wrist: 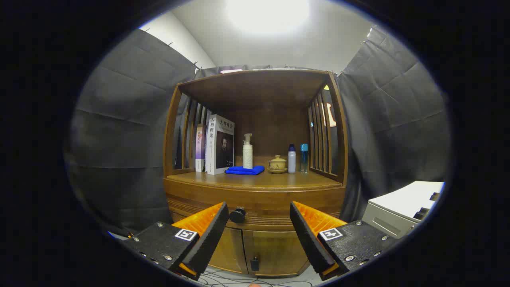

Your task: Pull open the drawer, take out the items inside it, and place them on the countertop above the cabinet.

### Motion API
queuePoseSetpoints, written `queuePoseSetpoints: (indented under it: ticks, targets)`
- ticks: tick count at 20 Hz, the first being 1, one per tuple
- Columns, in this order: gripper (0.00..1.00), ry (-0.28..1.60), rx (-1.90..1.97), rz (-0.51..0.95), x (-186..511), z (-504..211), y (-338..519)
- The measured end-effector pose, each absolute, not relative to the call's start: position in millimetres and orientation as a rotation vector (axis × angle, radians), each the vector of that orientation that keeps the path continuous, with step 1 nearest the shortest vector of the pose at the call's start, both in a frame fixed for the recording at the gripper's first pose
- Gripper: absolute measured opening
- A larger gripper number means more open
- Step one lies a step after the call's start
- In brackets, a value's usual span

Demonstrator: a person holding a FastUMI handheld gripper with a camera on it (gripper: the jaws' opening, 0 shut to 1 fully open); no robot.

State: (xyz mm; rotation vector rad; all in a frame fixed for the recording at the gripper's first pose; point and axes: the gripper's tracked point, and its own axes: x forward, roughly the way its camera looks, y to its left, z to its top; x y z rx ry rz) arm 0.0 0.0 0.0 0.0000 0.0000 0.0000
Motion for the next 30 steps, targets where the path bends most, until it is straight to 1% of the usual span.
queuePoseSetpoints:
  ticks: [17, 22, 30]
  targets:
    - [0.96, -0.011, 0.027, -0.03, 6.1, 1.6, -6.9]
    - [0.95, -0.048, 0.065, -0.03, 21.4, 19.2, -3.0]
    - [0.95, 0.004, 0.083, -0.024, 65.3, -1.1, 15.8]
